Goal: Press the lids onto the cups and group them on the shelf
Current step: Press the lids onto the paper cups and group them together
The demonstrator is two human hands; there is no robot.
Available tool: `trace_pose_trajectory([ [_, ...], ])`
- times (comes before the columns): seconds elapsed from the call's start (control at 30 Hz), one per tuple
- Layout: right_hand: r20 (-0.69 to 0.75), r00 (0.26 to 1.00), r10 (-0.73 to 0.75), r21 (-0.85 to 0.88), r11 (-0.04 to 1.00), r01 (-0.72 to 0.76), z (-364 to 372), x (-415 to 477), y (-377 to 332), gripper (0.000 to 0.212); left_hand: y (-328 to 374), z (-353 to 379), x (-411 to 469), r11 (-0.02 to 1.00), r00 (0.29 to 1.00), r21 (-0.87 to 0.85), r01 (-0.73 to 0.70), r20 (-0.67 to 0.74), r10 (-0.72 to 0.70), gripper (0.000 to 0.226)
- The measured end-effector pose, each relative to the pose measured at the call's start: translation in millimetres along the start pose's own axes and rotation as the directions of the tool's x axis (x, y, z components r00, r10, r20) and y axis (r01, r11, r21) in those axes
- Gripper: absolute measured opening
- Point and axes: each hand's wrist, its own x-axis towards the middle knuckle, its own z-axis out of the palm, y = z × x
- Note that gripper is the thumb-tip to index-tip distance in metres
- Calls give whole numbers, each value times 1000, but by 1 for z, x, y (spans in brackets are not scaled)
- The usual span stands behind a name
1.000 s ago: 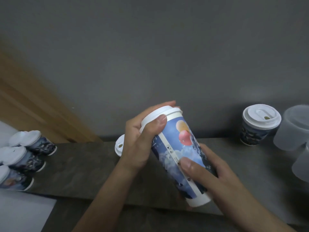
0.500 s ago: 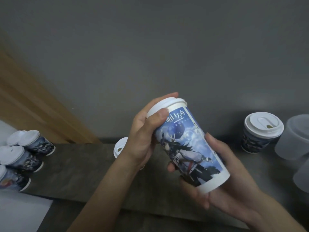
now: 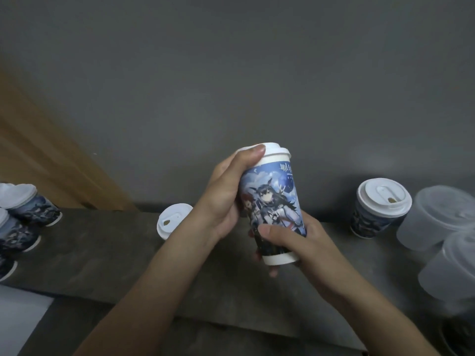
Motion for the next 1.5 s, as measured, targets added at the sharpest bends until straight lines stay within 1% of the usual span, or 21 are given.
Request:
trace_pose_trajectory([
  [0.1,15,1000,-3,16,1000,3,-6,3,0,62,2,1,3,999,999,-41,10,51,-8,58],
  [0.2,126,992,-5,140,990,-13,-11,4,-5,58,7,3,1,985,956,-117,129,279,-92,65],
  [0.23,143,990,-2,159,987,-21,-11,4,-7,58,8,6,2,983,945,-112,148,310,-107,63],
  [0.3,80,997,-4,119,993,-6,-11,4,-8,63,9,11,6,987,967,-100,126,236,-100,66],
  [0.33,4,1000,-30,34,999,30,-12,4,-7,65,9,14,8,990,982,-94,101,169,-84,72],
  [0.4,-119,987,-107,-158,984,87,-11,1,-8,58,8,21,10,993,994,-92,69,87,-61,79],
  [0.43,-139,984,-109,-169,982,85,-11,-1,-11,54,7,24,10,993,995,-97,74,71,-68,81],
  [0.47,-134,987,-84,-129,989,67,-11,-2,-15,53,5,26,11,991,995,-103,89,61,-83,81],
  [0.53,-59,998,34,37,999,-31,-11,-4,-27,55,4,28,11,984,993,-144,108,71,-98,72],
  [0.57,11,994,105,138,985,-105,-12,-5,-32,55,5,29,11,973,988,-193,130,105,-112,65],
  [0.63,179,966,185,312,921,-234,-16,-5,-39,59,7,29,9,945,976,-278,174,176,-128,66],
  [0.67,231,956,181,343,904,-254,-18,-5,-39,61,7,28,9,939,973,-293,181,192,-127,67],
  [0.73,252,955,155,315,920,-232,-20,-4,-35,63,6,27,12,942,970,-283,181,210,-124,65],
  [0.77,215,966,145,278,939,-203,-20,-4,-32,61,6,27,13,947,971,-269,178,207,-124,65],
  [0.83,50,994,93,156,983,-100,-20,-3,-26,61,7,25,15,956,974,-249,158,196,-110,69],
  [0.87,-27,998,57,94,994,-54,-21,-3,-24,67,7,24,15,957,977,-252,142,191,-95,71],
  [0.93,-97,995,21,66,998,-15,-23,-2,-22,73,8,23,14,944,979,-306,121,196,-62,71],
  [1.07,-108,993,45,110,993,-33,-22,1,-22,65,6,24,12,920,976,-373,122,211,-44,71],
  [1.17,-106,994,30,52,998,-24,-24,1,-17,63,2,27,14,940,984,-333,80,179,-20,59],
  [1.27,-132,990,-51,-56,997,44,-26,-1,-14,61,1,30,14,964,991,-266,32,137,5,51],
  [1.5,-171,980,-98,-129,989,76,-29,-4,-11,63,-4,29,13,955,990,-297,-10,133,51,54],
])
